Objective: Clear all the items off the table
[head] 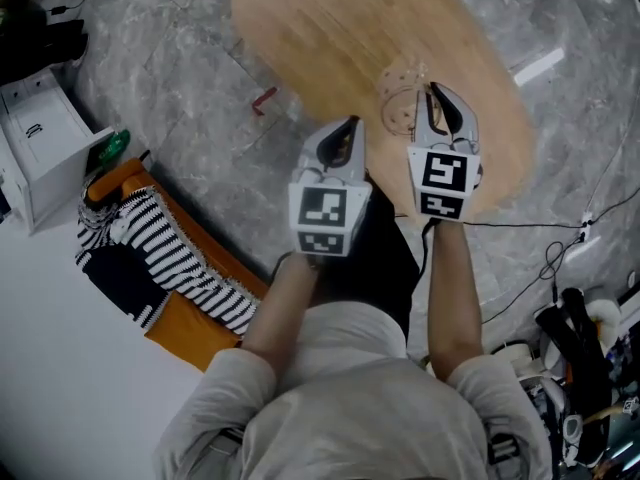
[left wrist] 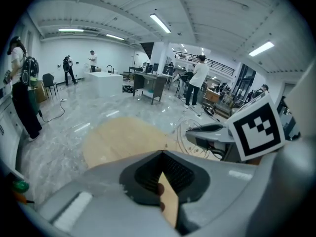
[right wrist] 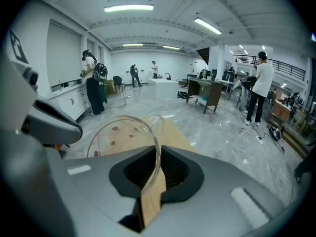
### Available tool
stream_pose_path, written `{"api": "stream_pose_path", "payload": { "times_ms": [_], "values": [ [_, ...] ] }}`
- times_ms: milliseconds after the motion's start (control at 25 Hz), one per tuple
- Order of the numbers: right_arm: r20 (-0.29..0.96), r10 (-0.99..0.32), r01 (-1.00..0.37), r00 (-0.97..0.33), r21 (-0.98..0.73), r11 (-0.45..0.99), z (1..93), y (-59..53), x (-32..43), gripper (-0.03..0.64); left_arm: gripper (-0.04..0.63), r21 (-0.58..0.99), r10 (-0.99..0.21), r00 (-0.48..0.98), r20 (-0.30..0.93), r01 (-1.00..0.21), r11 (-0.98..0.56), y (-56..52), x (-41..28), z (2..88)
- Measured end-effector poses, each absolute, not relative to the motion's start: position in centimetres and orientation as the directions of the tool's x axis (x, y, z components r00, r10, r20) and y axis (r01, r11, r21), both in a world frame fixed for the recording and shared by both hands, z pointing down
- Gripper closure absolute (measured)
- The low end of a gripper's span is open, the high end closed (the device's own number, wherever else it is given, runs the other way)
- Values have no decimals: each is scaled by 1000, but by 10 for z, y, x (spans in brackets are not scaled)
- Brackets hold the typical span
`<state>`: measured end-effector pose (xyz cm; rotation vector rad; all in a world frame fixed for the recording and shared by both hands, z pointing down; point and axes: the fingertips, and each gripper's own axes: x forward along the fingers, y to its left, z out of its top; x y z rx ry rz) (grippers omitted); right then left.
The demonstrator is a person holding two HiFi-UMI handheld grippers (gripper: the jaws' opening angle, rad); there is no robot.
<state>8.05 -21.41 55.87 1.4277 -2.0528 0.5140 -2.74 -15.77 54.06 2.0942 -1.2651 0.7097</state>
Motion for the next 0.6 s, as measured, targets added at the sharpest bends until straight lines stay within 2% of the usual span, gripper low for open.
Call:
{"api": "stream_pose_path", "payload": {
  "times_ms": [600],
  "values": [
    [522, -834, -970, -177, 52, 238, 431, -164, 84, 580, 575, 178, -669, 465, 579, -874, -453, -118, -33, 424]
  ]
}}
